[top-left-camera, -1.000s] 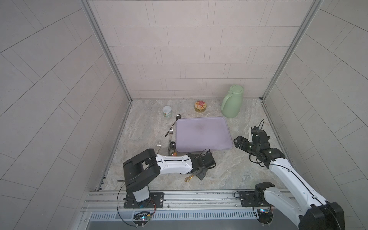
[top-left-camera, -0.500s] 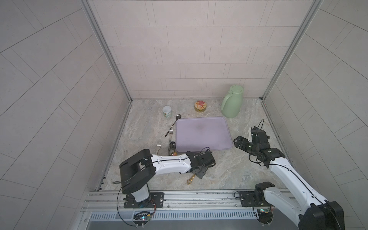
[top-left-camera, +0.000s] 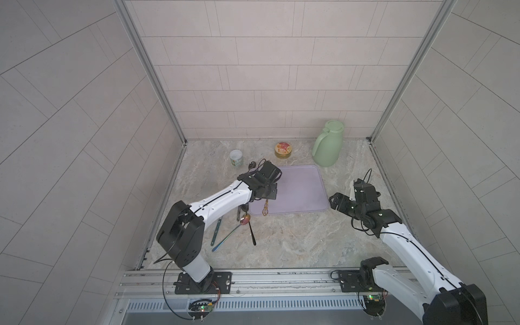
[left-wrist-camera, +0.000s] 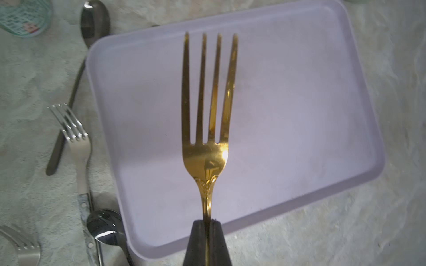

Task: Set the spoon and fork side by side
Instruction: Place the fork on the tray.

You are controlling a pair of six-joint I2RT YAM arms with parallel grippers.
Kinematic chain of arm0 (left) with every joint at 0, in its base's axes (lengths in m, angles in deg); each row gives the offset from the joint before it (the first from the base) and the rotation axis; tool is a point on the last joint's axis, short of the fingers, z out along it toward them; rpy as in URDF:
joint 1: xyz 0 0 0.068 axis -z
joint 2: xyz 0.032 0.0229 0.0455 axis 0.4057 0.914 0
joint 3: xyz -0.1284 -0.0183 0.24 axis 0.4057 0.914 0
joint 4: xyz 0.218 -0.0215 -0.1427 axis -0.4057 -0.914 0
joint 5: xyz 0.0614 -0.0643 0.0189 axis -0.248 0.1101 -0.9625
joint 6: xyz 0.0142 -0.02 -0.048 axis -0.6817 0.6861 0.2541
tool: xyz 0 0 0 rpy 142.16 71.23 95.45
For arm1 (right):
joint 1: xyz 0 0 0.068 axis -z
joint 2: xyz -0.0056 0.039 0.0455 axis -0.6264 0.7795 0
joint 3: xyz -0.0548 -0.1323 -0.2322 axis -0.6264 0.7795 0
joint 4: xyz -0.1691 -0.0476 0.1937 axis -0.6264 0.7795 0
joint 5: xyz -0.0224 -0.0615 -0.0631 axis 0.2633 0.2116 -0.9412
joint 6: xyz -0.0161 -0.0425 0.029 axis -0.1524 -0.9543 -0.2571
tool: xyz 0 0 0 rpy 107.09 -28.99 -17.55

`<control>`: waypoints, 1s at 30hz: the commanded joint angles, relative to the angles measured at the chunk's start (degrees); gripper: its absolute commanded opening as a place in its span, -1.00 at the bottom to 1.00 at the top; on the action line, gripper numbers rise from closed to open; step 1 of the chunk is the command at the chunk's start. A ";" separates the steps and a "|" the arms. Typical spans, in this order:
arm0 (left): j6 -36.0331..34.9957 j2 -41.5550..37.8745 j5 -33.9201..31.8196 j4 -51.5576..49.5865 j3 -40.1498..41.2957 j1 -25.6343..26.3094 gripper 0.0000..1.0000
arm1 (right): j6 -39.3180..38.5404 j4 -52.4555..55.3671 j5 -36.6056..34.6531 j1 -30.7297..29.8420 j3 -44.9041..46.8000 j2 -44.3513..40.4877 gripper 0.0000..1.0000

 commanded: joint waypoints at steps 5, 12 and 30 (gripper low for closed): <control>1.70 9.22 3.50 -0.49 -5.04 -7.24 -0.92 | 0.35 -0.26 -0.42 -1.03 -1.35 -0.68 0.78; 1.23 14.32 6.73 1.59 -5.84 -11.82 -0.93 | 0.07 -0.12 -0.70 -1.13 -1.40 -0.72 0.78; 0.75 19.10 8.30 3.81 -4.71 -13.99 -0.98 | -0.10 -0.78 -1.03 -1.29 -1.36 1.25 0.78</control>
